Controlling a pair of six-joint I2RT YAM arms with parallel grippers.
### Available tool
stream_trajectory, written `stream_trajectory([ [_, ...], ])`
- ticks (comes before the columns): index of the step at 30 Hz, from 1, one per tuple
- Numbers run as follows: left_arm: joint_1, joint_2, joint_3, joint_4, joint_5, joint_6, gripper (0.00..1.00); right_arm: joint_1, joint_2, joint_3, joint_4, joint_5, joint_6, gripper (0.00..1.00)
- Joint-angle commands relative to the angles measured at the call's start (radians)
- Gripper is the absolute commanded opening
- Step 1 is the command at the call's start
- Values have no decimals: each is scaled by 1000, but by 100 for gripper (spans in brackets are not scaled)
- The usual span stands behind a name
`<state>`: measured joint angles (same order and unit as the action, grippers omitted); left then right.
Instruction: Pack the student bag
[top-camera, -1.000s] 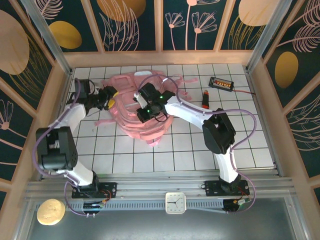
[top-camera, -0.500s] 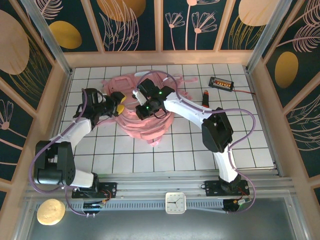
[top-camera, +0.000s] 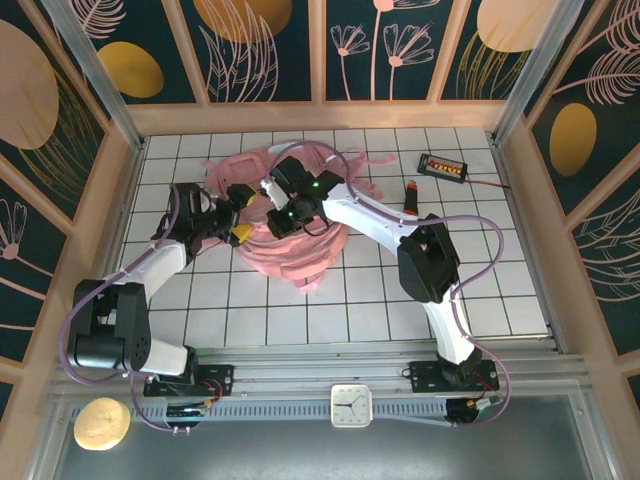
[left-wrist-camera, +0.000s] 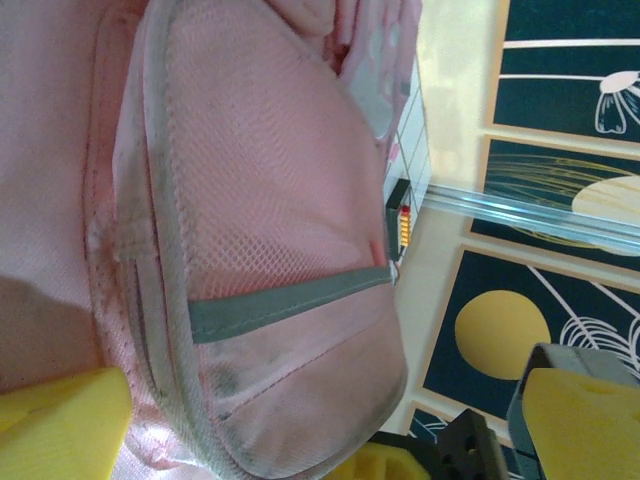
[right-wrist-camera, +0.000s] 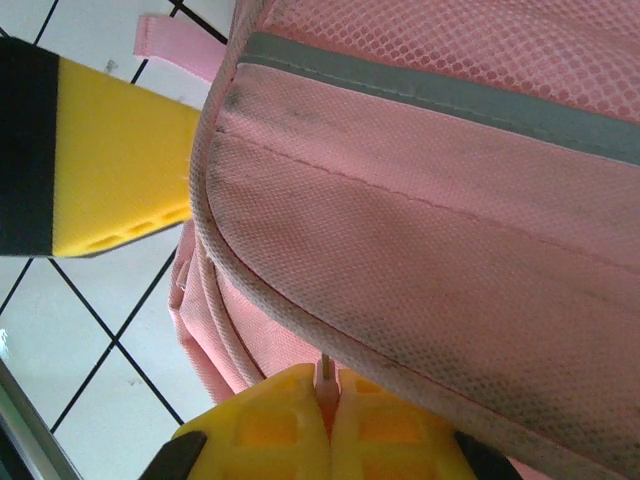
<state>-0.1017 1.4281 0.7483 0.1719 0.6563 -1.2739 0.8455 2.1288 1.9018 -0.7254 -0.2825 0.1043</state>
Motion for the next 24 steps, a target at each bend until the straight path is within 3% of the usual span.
stream_trajectory([
  [1, -11, -15, -22, -36, 13, -37, 99, 7, 15, 61, 26, 2, 2, 0],
  [4, -12, 2, -19, -13, 17, -45, 99, 12, 16, 69, 20, 4, 3, 0],
  [5, -12, 11, -21, 9, 21, -56, 95, 14, 14, 70, 18, 6, 3, 0],
  [8, -13, 36, -24, 61, 21, -80, 68, 21, 14, 70, 14, 9, 1, 0],
  [10, -13, 49, -17, 67, 22, -80, 40, 23, 14, 67, 14, 11, 2, 0],
  [11, -13, 53, -15, 67, 20, -81, 32, 25, 14, 65, 14, 11, 4, 0],
  [13, -13, 55, -15, 64, 10, -78, 26, 27, 16, 61, 17, 11, 5, 0],
  [15, -12, 58, -10, 48, 0, -67, 1, 30, 18, 61, 14, 14, 6, 0],
  [24, 21, 39, 86, -162, -52, 132, 0, -24, -20, -25, -43, 76, -7, 0],
])
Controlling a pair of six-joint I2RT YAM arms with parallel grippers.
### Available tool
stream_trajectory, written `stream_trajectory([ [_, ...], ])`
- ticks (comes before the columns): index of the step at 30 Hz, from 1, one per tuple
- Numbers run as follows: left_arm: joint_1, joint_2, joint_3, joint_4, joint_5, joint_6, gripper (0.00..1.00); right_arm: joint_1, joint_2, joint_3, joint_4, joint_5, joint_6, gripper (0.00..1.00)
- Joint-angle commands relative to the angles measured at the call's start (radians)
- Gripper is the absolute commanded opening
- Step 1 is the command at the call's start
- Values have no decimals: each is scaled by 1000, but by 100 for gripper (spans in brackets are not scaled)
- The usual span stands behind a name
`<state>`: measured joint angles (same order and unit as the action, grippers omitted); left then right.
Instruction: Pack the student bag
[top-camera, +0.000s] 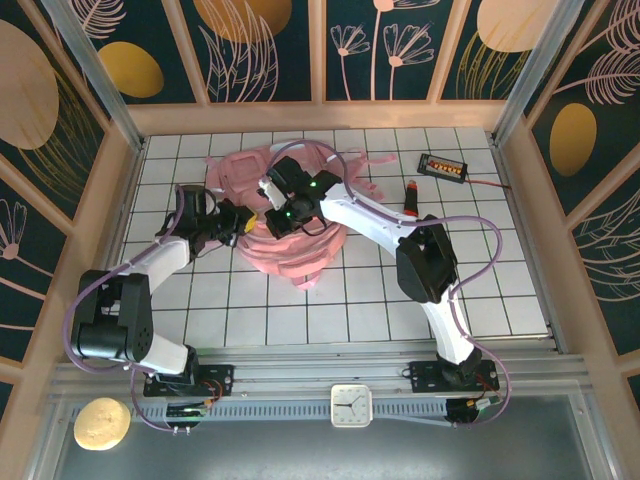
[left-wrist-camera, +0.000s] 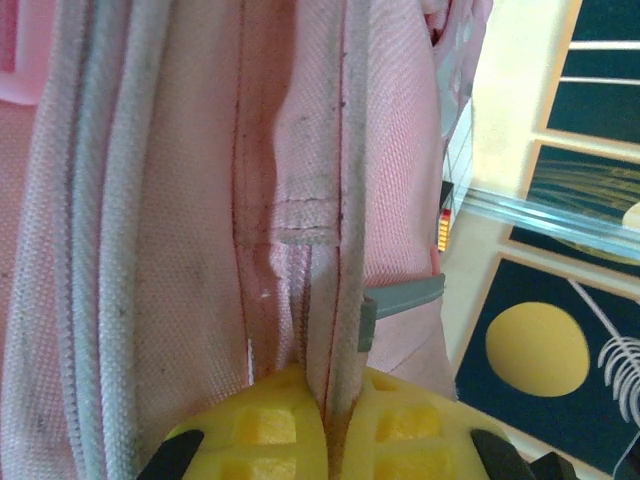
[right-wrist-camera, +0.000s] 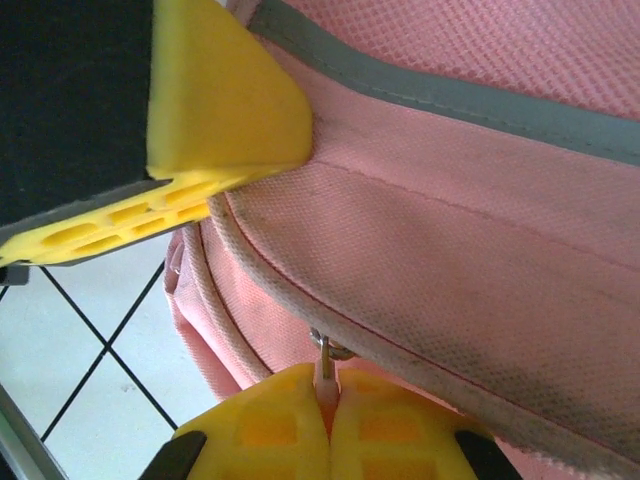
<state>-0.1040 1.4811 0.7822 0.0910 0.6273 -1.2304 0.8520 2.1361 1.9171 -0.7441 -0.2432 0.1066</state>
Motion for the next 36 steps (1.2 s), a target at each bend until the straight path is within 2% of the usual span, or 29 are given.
stream_trajectory([
  [1, 35, -20, 59, -103, -25, 111, 0, -48, -41, -68, -24, 43, -12, 0],
  [10, 101, -65, 42, -169, -31, 180, 0, -192, -147, -228, 7, 60, -42, 0],
  [15, 124, -70, 73, -244, -46, 247, 0, -279, -157, -266, 14, 87, -85, 0],
  [19, 132, -57, 92, -263, -36, 269, 0, -330, -166, -268, 39, 61, -105, 0],
  [24, 142, -5, 150, -270, -28, 290, 0, -277, -171, -255, 43, 16, -113, 0],
  [29, 153, 133, 331, -329, -50, 364, 0, -176, -195, -310, 60, -17, -74, 0],
  [32, 153, 265, 466, -345, -35, 392, 9, -99, -208, -337, 89, -61, -21, 0],
  [33, 153, 308, 509, -354, -26, 398, 16, -70, -203, -330, 97, -70, -5, 0],
  [36, 153, 356, 588, -386, -12, 412, 52, -19, -158, -285, 104, -93, 23, 0],
])
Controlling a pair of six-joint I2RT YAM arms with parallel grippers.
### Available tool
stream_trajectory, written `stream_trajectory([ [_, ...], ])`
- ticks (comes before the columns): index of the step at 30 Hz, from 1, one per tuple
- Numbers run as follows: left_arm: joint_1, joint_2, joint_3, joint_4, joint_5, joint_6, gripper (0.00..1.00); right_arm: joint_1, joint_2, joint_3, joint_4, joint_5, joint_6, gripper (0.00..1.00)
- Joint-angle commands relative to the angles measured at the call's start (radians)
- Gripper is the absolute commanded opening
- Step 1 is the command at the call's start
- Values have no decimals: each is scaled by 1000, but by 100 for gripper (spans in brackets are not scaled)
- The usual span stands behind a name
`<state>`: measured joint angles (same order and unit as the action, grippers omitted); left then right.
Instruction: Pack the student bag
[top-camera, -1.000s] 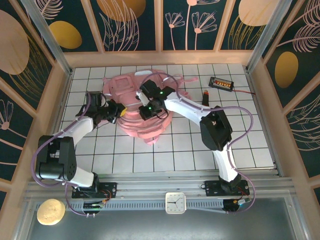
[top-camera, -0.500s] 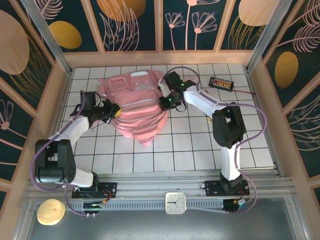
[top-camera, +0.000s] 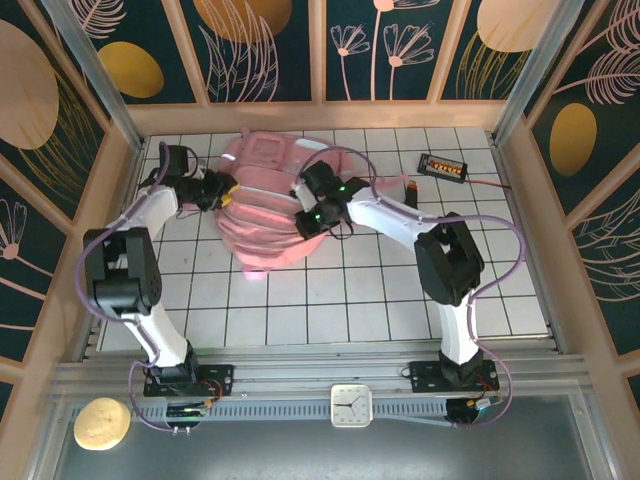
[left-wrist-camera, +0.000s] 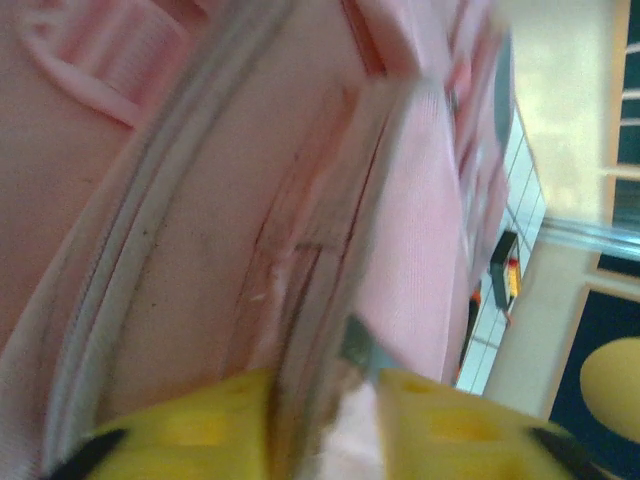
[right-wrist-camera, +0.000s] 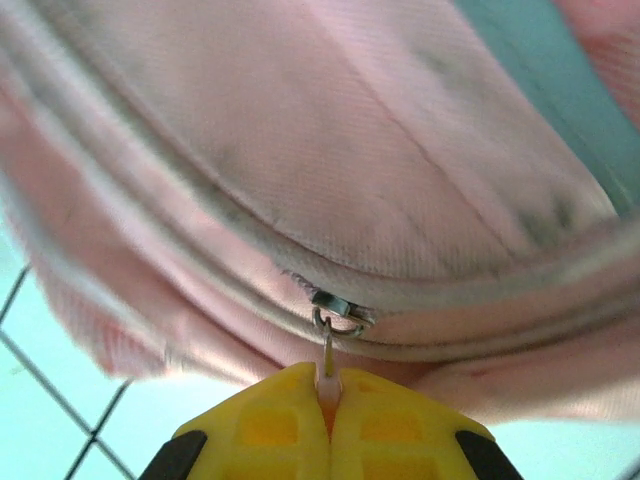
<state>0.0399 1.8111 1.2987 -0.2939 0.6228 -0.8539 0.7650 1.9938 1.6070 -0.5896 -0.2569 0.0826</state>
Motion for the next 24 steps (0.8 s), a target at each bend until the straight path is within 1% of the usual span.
stream_trajectory([
  [1, 10, 18, 76, -15, -13, 43, 59, 71, -1, 39, -49, -85, 51, 0],
  [3, 9, -29, 48, -42, -34, 67, 77, 70, 27, 60, -42, -90, 52, 0],
  [5, 9, -86, -11, -46, -34, 72, 84, 68, 48, 87, -49, -91, 39, 0],
  [6, 9, -132, -55, -35, -28, 60, 85, 65, 57, 103, -54, -93, 32, 0],
  [8, 9, -203, -155, 15, -7, 11, 86, 62, 67, 126, -64, -94, 21, 0],
  [10, 9, -271, -267, 106, 24, -76, 86, 59, 76, 144, -71, -97, 14, 0],
  [13, 1, -354, -408, 223, 49, -196, 82, 57, 82, 155, -76, -103, 11, 0],
  [16, -20, -397, -437, 246, 39, -243, 78, 59, 86, 162, -83, -108, 10, 0],
  [20, -79, -433, -448, 275, 1, -317, 77, 60, 84, 165, -85, -102, 11, 0],
  [22, -119, -453, -477, 317, -37, -378, 77, 60, 81, 162, -82, -100, 12, 0],
  [24, -139, -457, -503, 353, -60, -421, 76, 62, 78, 160, -79, -99, 15, 0],
])
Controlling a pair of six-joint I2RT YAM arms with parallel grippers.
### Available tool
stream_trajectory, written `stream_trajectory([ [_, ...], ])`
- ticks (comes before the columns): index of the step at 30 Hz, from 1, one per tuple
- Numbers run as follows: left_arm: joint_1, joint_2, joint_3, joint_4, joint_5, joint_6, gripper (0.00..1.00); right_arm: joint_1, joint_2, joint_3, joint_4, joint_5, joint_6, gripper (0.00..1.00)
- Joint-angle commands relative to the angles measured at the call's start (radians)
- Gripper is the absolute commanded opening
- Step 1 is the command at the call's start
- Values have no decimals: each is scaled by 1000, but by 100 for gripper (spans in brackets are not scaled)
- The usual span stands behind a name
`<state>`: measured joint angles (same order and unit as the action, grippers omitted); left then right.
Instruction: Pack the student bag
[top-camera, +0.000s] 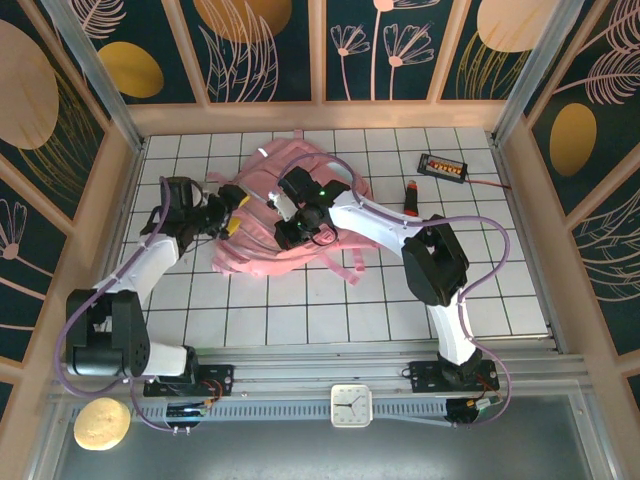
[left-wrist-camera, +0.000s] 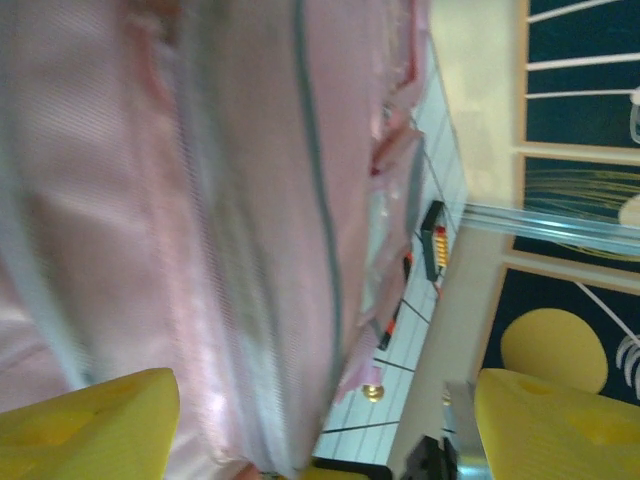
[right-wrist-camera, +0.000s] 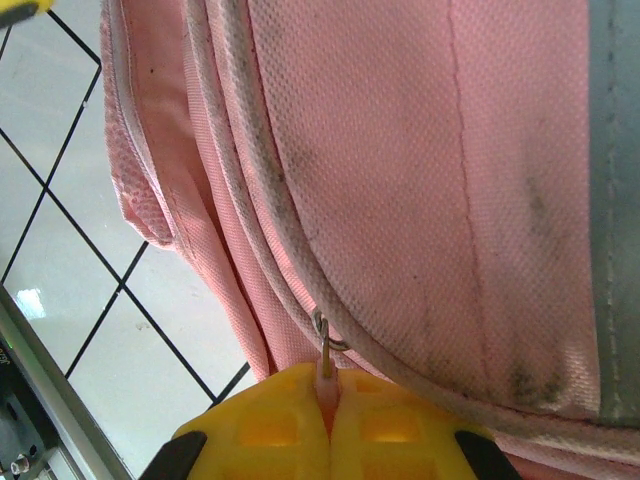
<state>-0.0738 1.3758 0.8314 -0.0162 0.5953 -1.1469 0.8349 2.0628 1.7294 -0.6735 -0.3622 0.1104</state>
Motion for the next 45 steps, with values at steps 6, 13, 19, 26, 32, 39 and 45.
stream_trajectory([
  [6, -38, 14, -33, 88, -55, -135, 75, 1, -2, 24, 18, 15, -5, 0],
  [13, -57, 97, 11, 96, -55, -115, 72, 16, -15, 4, 31, 25, 8, 0],
  [19, -69, 147, 15, 110, -64, -108, 62, 29, -16, 18, 23, 38, 3, 0],
  [26, -70, 204, 13, 130, -48, -100, 4, 33, -7, 18, 11, 46, -12, 0],
  [32, -70, 201, 43, 44, -56, -10, 0, 21, -13, 14, -7, 60, -21, 0],
  [39, -70, 198, 33, 29, -44, 35, 0, -56, -113, -147, 5, 70, -30, 0],
  [45, -69, 195, 59, -9, -37, 76, 0, -166, -163, -227, 20, 84, -71, 0],
])
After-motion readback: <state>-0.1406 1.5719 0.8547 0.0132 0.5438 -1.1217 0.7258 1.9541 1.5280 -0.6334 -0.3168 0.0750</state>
